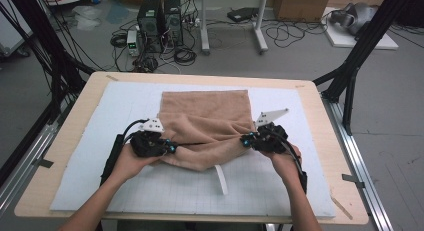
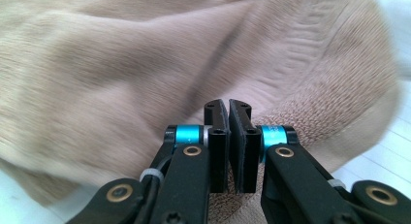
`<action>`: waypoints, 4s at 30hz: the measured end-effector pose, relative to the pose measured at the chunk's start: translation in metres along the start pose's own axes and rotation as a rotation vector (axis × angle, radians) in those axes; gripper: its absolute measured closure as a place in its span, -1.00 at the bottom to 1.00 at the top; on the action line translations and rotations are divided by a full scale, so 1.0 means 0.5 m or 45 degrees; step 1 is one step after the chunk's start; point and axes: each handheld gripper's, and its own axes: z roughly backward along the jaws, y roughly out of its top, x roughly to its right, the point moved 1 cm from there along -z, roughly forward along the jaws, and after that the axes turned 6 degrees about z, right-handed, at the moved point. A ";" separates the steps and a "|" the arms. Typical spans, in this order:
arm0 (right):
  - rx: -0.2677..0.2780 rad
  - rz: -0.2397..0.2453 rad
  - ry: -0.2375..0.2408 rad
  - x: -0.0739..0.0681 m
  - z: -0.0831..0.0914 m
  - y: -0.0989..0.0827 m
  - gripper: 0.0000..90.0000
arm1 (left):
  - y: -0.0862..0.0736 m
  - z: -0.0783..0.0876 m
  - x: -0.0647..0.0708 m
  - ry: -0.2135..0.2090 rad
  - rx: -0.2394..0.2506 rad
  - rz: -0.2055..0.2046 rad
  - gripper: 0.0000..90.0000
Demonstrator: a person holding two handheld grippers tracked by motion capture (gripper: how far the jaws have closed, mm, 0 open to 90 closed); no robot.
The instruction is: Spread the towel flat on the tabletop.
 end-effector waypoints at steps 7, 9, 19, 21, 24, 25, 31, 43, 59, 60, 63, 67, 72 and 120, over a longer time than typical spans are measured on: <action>-0.122 -0.138 -0.043 0.070 -0.099 0.004 0.82 | 0.000 -0.055 -0.050 0.069 -0.028 0.114 0.91; -0.111 -0.157 -0.045 0.075 -0.106 0.002 0.79 | -0.005 -0.059 -0.047 0.053 -0.049 0.104 0.91; -0.037 -0.070 -0.067 0.027 -0.048 0.016 0.59 | 0.010 -0.001 -0.004 -0.028 0.025 0.038 0.53; -0.016 -0.037 -0.060 0.009 -0.034 0.021 0.58 | 0.010 0.009 -0.005 -0.011 0.042 0.032 0.51; 0.017 -0.003 -0.029 -0.019 -0.019 0.021 0.58 | 0.003 0.011 -0.015 0.012 0.014 0.036 0.50; 0.027 -0.007 0.011 -0.027 -0.020 0.018 0.58 | -0.001 0.008 -0.018 0.018 -0.008 0.035 0.50; -0.107 0.008 0.058 -0.055 -0.069 -0.022 0.47 | -0.040 -0.018 -0.037 0.070 -0.144 0.013 0.49; -0.141 -0.011 0.164 -0.054 -0.092 -0.051 0.81 | -0.054 -0.027 -0.012 0.183 -0.204 -0.149 0.84; -0.079 0.117 0.087 -0.052 0.037 -0.014 0.90 | -0.035 0.055 0.031 0.149 -0.023 -0.162 0.91; -0.080 0.124 0.081 -0.052 0.039 -0.009 0.90 | -0.033 0.056 0.027 0.149 -0.011 -0.152 0.91; -0.083 0.136 0.076 -0.049 0.039 -0.002 0.90 | -0.030 0.055 0.012 0.181 0.015 -0.109 0.91; -0.107 0.077 0.072 -0.031 0.007 -0.011 0.89 | -0.027 0.025 -0.036 0.236 0.014 -0.009 0.91; -0.172 0.020 0.021 0.003 -0.053 -0.021 0.88 | -0.032 -0.033 -0.088 0.287 -0.034 0.090 0.91; -0.156 0.036 0.056 -0.046 -0.055 -0.065 0.40 | -0.097 0.016 -0.014 0.123 -0.098 -0.030 0.94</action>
